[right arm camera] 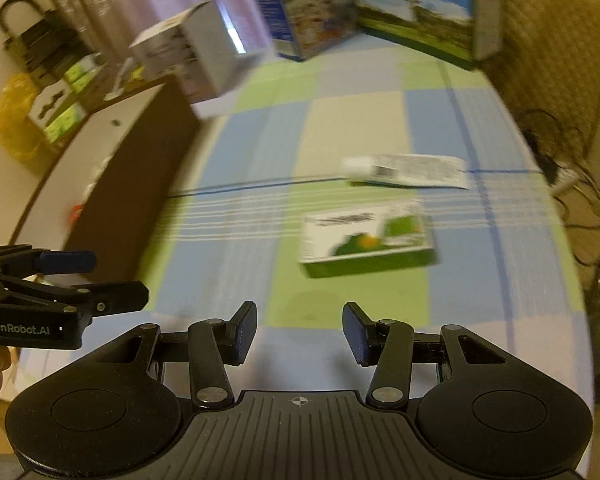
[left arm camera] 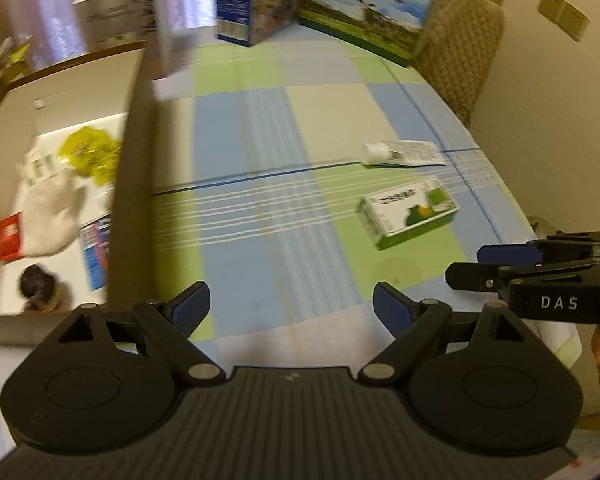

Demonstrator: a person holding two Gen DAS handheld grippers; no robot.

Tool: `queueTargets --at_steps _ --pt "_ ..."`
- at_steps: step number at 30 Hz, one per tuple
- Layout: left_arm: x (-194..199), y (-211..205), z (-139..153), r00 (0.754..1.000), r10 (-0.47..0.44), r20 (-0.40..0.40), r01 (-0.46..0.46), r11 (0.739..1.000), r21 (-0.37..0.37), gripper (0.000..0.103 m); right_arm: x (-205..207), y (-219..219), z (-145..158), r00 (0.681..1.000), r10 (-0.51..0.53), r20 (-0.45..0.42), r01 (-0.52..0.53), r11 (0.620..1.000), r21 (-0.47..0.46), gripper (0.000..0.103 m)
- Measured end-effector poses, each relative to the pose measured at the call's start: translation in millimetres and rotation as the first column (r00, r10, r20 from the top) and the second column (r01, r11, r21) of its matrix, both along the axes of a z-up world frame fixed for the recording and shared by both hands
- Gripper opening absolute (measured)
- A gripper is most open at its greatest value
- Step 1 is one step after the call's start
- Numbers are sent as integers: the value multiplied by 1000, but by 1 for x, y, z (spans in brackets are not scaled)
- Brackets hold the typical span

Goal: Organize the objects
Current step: 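Withdraw both tools from the box toward the medicine box and white tube, then grasp the green-white medicine box with the left tool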

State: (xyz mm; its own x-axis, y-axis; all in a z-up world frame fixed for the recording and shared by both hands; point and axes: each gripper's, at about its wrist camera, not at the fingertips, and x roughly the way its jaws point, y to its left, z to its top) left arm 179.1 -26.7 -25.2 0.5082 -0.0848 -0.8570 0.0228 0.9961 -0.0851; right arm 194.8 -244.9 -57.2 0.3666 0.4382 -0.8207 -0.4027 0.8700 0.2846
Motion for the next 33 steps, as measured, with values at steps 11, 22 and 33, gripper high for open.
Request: queueTargets --at_steps 11,22,33 --pt "46 -55 -35 990 -143 1 143 989 24 86 23 -63 -18 988 -148 -44 147 989 -27 45" --pt "92 -81 -65 947 -322 10 321 945 63 86 42 -91 -32 972 -222 -79 219 975 -42 45" --pt "134 -119 -93 846 -533 22 528 842 107 86 47 -121 -35 940 -328 -94 323 944 -65 45"
